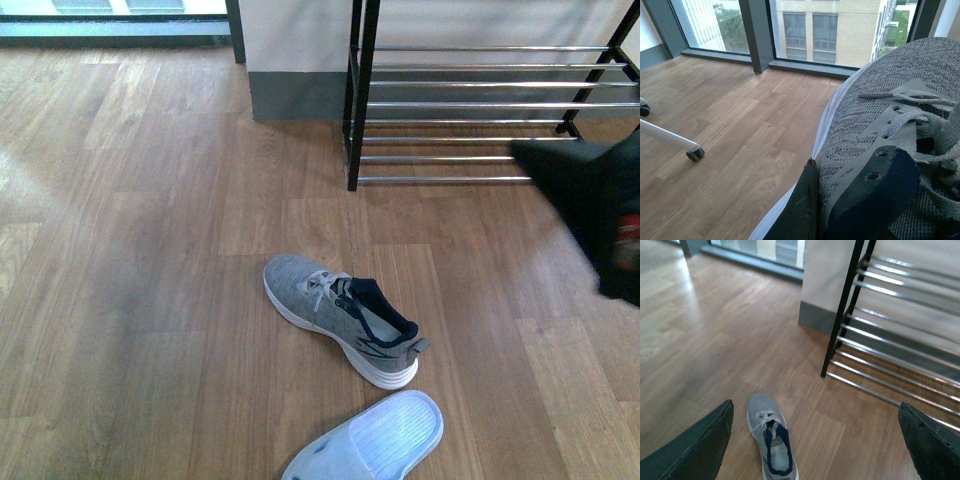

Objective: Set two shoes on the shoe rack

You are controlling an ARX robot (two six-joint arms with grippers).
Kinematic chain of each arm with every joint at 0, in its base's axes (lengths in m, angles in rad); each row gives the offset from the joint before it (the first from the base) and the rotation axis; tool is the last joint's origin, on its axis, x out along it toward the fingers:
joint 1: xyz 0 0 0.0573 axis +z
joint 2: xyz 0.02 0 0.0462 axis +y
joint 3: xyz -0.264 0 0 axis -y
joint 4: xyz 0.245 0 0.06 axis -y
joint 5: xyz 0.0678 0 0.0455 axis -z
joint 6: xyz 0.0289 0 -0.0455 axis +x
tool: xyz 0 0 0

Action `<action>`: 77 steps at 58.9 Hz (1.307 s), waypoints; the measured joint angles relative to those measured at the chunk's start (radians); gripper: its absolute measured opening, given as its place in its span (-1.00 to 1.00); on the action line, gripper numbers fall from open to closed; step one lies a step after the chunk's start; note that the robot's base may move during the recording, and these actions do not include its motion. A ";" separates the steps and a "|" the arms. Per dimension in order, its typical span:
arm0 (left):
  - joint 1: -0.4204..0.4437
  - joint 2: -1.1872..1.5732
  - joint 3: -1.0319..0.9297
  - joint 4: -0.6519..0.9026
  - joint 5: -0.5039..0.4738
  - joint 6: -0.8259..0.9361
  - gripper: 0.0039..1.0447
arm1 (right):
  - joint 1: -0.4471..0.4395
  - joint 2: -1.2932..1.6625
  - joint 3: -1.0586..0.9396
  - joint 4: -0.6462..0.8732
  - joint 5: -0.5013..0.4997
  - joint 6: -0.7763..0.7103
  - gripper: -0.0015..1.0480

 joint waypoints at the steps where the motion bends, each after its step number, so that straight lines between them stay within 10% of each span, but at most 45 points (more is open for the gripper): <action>1: 0.000 0.000 0.000 0.000 0.000 0.000 -0.98 | 0.008 0.051 0.017 0.008 0.001 -0.010 0.82; 32: 0.000 0.000 0.000 0.000 0.000 0.000 -0.98 | 0.082 0.947 0.578 -0.097 0.062 -0.058 0.82; 77: 0.000 0.000 0.000 0.000 0.000 0.000 -0.98 | 0.012 1.347 0.969 -0.250 0.127 -0.143 0.82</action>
